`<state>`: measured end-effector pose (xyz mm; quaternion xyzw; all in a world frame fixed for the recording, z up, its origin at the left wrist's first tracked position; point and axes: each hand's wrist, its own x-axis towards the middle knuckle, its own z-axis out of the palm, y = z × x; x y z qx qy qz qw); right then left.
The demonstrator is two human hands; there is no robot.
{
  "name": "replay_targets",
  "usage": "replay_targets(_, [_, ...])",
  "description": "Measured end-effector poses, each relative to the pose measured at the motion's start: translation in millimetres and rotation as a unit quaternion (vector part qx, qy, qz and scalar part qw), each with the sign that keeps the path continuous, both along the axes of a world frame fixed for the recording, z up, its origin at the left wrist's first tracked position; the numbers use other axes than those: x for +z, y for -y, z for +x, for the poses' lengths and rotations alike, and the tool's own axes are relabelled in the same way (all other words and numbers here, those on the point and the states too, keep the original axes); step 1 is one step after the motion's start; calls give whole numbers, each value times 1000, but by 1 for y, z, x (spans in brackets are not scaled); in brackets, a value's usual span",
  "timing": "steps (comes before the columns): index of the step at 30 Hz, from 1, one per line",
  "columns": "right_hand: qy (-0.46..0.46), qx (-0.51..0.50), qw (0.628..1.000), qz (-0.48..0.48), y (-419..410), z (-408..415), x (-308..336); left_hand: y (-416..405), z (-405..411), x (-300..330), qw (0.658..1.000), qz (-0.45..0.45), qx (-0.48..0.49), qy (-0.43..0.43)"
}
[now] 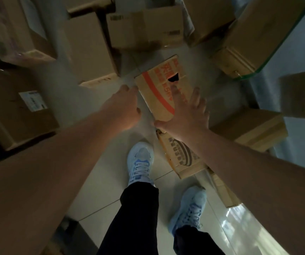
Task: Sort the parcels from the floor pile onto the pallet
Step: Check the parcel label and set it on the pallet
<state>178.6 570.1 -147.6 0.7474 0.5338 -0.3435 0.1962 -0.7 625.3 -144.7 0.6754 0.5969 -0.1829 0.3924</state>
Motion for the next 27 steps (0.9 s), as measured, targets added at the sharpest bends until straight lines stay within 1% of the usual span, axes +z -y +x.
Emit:
replay_targets(4, [11,-8,1000,0,4,-3,-45,2,1,-47,1000,-28,6,3])
replay_targets(9, [33,-56,996,66,-3,6,-70,-6,11,-81,998,-53,31,23])
replay_targets(11, [19,-74,993,87,-6,16,-73,-10,16,-89,996,-59,64,26])
replay_targets(13, [0,-82,992,99,-7,29,-73,-13,27,-91,986,-82,137,40])
replay_targets(15, [-28,-95,988,118,-8,44,-70,-13,41,-93,967,-114,219,67])
replay_targets(17, [-68,-116,982,135,-9,58,-66,-12,52,-97,936,-150,297,114])
replay_targets(20, [-118,-143,970,158,-9,71,-60,-12,61,-97,865,-208,416,188])
replay_targets(22, [-146,-169,960,167,-10,75,-55,-10,64,-94,831,-218,459,228])
replay_targets(27, [-226,-240,932,152,-20,70,-31,-10,60,-59,800,-188,504,266])
